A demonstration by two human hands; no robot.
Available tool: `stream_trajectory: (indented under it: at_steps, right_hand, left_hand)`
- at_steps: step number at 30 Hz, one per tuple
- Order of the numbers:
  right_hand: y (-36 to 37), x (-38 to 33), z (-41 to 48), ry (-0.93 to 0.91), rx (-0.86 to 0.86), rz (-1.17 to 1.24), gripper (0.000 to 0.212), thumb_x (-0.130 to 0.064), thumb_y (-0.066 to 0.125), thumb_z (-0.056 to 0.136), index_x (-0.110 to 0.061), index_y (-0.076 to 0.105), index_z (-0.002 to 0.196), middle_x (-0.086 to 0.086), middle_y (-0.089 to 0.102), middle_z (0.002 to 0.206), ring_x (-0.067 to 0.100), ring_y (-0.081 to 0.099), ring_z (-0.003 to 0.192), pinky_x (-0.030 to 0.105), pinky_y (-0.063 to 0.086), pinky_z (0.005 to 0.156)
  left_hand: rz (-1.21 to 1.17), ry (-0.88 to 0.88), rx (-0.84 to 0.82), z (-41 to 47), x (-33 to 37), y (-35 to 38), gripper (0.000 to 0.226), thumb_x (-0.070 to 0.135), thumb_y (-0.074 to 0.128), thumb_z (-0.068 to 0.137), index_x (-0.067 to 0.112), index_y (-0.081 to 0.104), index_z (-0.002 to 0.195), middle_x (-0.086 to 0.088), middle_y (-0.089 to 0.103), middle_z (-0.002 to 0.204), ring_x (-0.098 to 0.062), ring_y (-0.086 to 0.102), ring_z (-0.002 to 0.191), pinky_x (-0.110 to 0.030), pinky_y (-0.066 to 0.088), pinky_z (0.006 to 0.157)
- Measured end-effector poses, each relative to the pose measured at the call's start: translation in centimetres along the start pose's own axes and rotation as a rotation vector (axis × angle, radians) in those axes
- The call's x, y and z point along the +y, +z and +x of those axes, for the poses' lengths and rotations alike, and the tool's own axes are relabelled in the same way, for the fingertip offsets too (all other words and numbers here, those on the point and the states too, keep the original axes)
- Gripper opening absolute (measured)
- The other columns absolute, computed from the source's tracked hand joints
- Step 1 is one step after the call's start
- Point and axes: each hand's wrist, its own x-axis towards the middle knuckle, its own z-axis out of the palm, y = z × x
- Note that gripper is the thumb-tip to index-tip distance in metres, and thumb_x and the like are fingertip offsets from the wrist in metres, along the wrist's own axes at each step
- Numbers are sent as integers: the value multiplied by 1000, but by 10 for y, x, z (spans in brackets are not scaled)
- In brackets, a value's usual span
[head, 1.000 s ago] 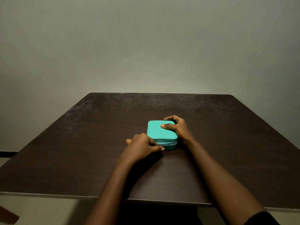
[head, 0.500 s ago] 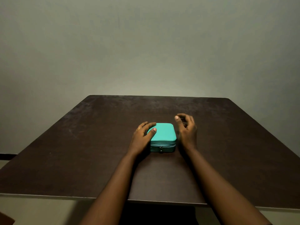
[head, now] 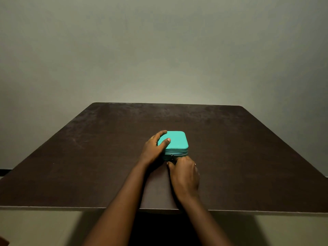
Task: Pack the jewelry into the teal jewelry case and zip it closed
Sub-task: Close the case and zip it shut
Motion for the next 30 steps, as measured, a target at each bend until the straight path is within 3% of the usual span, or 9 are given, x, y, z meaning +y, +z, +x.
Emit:
stream_trajectory:
  at_steps: [4, 9, 15, 21, 25, 30]
  right_hand:
    - [2, -7, -1, 52, 44, 27, 31, -29, 52, 93, -10, 58, 117, 7, 61, 116, 24, 59, 108, 35, 48, 86]
    - [6, -9, 5, 119, 73, 80, 26, -27, 51, 93, -10, 64, 108, 7, 65, 110, 25, 61, 102, 34, 50, 82]
    - [7, -8, 6, 119, 106, 205, 19, -24, 56, 90, -13, 66, 101, 3, 63, 105, 19, 60, 96, 31, 51, 78]
    - [1, 3, 10, 76, 96, 223, 22, -19, 55, 92, -11, 65, 109, 3, 56, 114, 17, 56, 105, 21, 42, 75]
    - [-5, 9, 13, 78, 122, 155, 22, -15, 54, 91, -10, 62, 111, 5, 50, 114, 21, 54, 106, 34, 51, 84]
    - [-17, 18, 21, 82, 134, 59, 22, -14, 52, 91, -9, 61, 110, 6, 46, 117, 24, 51, 107, 35, 48, 81]
  left_hand:
    - [76, 37, 7, 2, -2, 0, 38, 36, 51, 93, 32, 49, 131, -3, 48, 138, -19, 49, 120, -41, 43, 103]
    - [133, 64, 9, 3, -4, 2, 43, 39, 54, 91, 31, 47, 133, -3, 48, 138, -19, 48, 120, -36, 42, 103]
    - [111, 44, -34, 4, -6, 1, 53, 51, 52, 83, 35, 45, 133, -2, 45, 140, -20, 47, 122, -42, 43, 103]
    - [111, 41, -41, 3, -6, 1, 55, 49, 49, 82, 35, 44, 134, 0, 44, 141, -18, 45, 124, -43, 40, 105]
    - [101, 44, -35, 3, -6, 1, 58, 51, 49, 78, 34, 46, 133, 0, 46, 139, -16, 45, 123, -41, 39, 105]
    - [68, 26, -34, 3, -6, 1, 59, 53, 49, 75, 38, 47, 132, 1, 46, 139, -17, 45, 124, -44, 38, 106]
